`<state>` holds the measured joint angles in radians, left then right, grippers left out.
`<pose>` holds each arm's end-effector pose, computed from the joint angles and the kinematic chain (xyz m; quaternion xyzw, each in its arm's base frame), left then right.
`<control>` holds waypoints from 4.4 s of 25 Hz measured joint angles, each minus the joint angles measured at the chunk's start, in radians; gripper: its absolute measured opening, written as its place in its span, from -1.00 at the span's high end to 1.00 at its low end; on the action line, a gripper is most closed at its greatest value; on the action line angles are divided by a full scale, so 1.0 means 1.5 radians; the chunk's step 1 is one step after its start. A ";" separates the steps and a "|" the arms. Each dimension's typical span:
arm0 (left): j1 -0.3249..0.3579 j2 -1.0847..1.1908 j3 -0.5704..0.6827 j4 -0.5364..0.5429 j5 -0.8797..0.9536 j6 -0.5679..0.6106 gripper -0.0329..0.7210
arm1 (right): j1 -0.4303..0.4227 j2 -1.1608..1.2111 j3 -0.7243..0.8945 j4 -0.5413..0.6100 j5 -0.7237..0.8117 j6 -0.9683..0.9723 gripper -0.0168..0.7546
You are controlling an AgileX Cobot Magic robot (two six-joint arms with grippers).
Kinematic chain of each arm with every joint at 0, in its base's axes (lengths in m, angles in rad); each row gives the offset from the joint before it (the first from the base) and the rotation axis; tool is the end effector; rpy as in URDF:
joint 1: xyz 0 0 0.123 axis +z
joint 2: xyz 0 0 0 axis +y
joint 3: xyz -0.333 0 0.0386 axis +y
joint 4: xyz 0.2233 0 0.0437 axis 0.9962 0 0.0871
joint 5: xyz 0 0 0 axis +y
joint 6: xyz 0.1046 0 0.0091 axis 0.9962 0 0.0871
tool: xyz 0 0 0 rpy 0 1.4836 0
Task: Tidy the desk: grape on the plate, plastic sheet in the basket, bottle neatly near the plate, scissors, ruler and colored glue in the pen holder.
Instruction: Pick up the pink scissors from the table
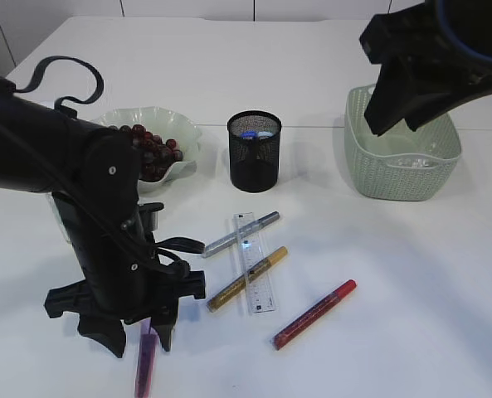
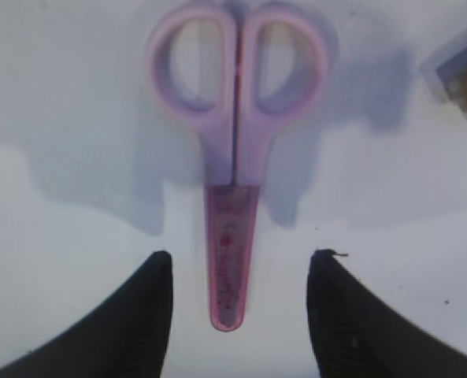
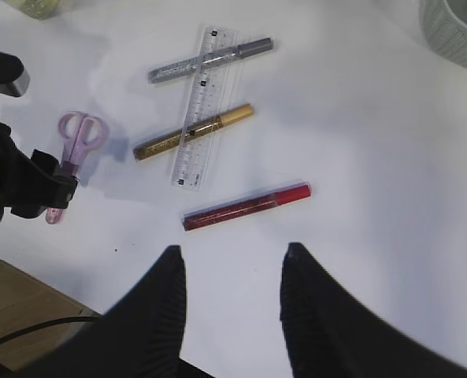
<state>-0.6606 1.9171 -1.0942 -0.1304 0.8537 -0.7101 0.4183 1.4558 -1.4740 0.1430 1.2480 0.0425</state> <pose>0.2556 -0.2117 0.1847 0.0680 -0.9965 0.0318 0.0380 0.2373 0.1210 0.4115 -0.1745 0.9590 0.1175 0.1901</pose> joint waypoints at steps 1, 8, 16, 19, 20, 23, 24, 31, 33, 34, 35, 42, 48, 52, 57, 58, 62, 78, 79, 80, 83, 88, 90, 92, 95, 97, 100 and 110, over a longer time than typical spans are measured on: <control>0.000 0.003 0.000 0.000 0.000 0.000 -0.14 | 0.000 0.000 0.000 0.000 0.000 0.000 0.11; 0.000 0.022 0.000 -0.001 0.001 0.002 -0.10 | 0.000 0.000 0.000 0.006 0.000 0.000 0.11; 0.000 0.031 0.000 -0.001 0.000 0.003 -0.10 | 0.000 0.000 0.000 0.008 0.000 0.000 0.11; 0.000 0.031 0.000 -0.001 -0.001 0.005 -0.10 | 0.000 0.000 0.000 0.008 0.000 0.000 0.11; 0.000 0.031 0.000 -0.001 -0.003 0.005 -0.09 | 0.000 0.000 0.000 0.008 0.000 0.000 0.11; 0.000 0.031 0.000 -0.001 -0.005 0.006 -0.06 | 0.000 0.000 0.000 0.008 0.000 0.000 0.11; 0.000 0.031 0.000 -0.001 -0.005 0.006 -0.06 | 0.000 0.000 0.000 0.008 0.000 0.000 0.11; 0.000 0.033 0.000 -0.001 -0.014 0.008 -0.06 | 0.000 0.000 0.000 0.008 0.000 0.000 0.11; 0.000 0.036 0.000 -0.001 -0.017 0.008 -0.06 | 0.000 0.000 0.000 0.008 0.000 0.000 0.11; 0.000 0.037 0.000 -0.001 -0.017 0.008 -0.06 | 0.000 0.000 0.000 0.008 0.000 0.000 0.11; 0.000 0.037 0.000 -0.001 -0.017 0.008 -0.06 | 0.000 0.000 0.000 0.008 0.000 0.000 0.11; 0.000 0.038 0.000 -0.001 -0.020 0.008 -0.04 | 0.000 0.000 0.000 0.008 0.000 0.000 0.11; 0.000 0.038 0.000 -0.001 -0.024 0.008 -0.02 | 0.000 0.000 0.000 0.008 0.000 0.000 0.11; 0.000 0.038 0.000 0.000 -0.025 0.008 -0.02 | 0.000 0.000 0.000 0.008 0.000 0.000 0.11; 0.000 0.041 0.000 0.000 -0.030 0.008 -0.01 | 0.000 0.000 0.000 0.008 0.000 0.000 0.11; 0.000 0.043 0.000 0.000 -0.030 0.008 -0.01 | 0.000 0.000 0.000 0.008 0.000 0.000 0.11; 0.000 0.044 0.000 0.000 -0.033 0.008 -0.01 | 0.000 0.000 0.000 0.008 0.000 0.000 0.11; 0.000 0.051 0.000 0.000 -0.033 0.012 0.00 | 0.000 0.000 0.000 0.008 0.000 0.000 0.11; 0.000 0.051 0.000 0.000 -0.033 0.012 0.00 | 0.000 0.000 0.000 0.008 0.000 0.000 0.11; 0.000 0.051 0.000 0.000 -0.033 0.012 0.00 | 0.000 0.000 0.000 0.008 0.000 0.000 0.11; 0.000 0.051 0.000 0.001 -0.033 0.012 0.01 | 0.000 0.000 0.000 0.008 0.000 0.000 0.11; 0.000 0.051 0.000 0.001 -0.038 0.012 0.08 | 0.000 0.000 0.000 0.008 0.000 0.000 0.11; 0.000 0.051 0.000 0.001 -0.038 0.012 0.13 | 0.000 0.000 0.000 0.008 0.000 0.000 0.11; 0.000 0.051 0.000 0.001 -0.042 0.012 0.16 | 0.000 0.000 0.000 0.008 0.000 0.000 0.11; 0.000 0.051 0.000 0.001 -0.045 0.012 0.18 | 0.000 0.000 0.000 0.008 0.000 0.000 0.11; 0.000 0.051 0.000 0.001 -0.046 0.012 0.18 | 0.000 0.000 0.000 0.008 0.000 0.000 0.11; 0.000 0.051 0.000 0.001 -0.049 0.012 0.26 | 0.000 0.000 0.000 0.008 0.000 0.000 0.11; 0.000 0.051 0.000 0.013 -0.055 0.012 0.40 | 0.000 0.000 0.000 0.008 0.000 0.000 0.11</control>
<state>-0.6606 1.9936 -1.0942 -0.1114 0.7712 -0.6918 0.4183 1.4558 -1.4740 0.1554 1.2480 0.0425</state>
